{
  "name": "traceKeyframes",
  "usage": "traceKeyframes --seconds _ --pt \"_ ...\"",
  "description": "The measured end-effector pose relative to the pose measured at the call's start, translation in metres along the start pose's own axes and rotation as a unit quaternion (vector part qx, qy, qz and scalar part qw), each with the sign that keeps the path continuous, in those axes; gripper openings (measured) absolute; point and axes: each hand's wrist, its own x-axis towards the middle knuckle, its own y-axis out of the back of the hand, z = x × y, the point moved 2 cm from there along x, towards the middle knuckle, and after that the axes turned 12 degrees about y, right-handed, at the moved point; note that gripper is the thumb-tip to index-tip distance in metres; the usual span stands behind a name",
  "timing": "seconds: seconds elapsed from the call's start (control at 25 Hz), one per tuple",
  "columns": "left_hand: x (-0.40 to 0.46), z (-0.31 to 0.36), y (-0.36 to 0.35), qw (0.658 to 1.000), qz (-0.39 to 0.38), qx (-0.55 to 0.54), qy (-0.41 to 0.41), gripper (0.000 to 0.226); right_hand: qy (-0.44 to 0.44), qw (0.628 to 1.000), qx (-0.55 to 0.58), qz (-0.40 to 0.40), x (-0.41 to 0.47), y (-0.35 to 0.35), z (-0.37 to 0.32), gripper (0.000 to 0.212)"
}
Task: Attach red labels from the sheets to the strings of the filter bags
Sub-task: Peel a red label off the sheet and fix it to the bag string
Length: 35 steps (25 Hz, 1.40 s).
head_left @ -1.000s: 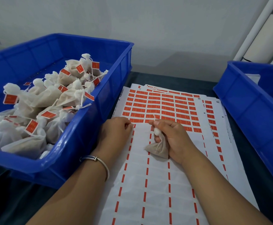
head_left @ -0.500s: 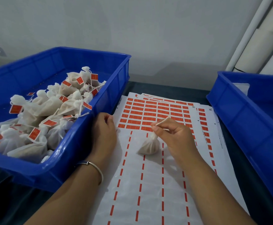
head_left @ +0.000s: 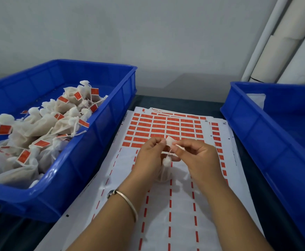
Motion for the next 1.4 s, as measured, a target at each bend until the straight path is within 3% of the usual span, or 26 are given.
traceKeyframes --seconds 0.16,0.4,0.68,0.92,1.2,1.4 --pt "0.002 -0.006 0.003 0.999 -0.03 0.023 -0.001 0.016 0.001 0.999 -0.039 0.029 0.003 0.005 0.008 0.01" --pt "0.003 -0.01 0.003 0.999 -0.051 0.005 0.005 0.014 -0.071 0.995 0.001 0.065 0.002 0.004 0.016 0.006" --pt "0.002 -0.009 0.006 0.998 -0.053 -0.026 -0.005 0.014 -0.102 0.992 0.014 0.077 -0.001 0.003 0.018 0.019" --pt "0.001 -0.007 0.009 0.999 -0.034 0.005 -0.035 0.015 -0.11 0.991 0.016 0.077 -0.002 0.002 0.016 0.004" --pt "0.001 -0.006 0.01 0.994 -0.028 0.058 -0.091 0.01 -0.115 0.99 0.008 0.084 0.0 0.004 0.016 0.009" --pt "-0.003 -0.004 0.01 0.986 -0.06 0.096 -0.119 0.022 -0.148 0.983 0.054 0.09 0.002 0.005 0.02 0.011"
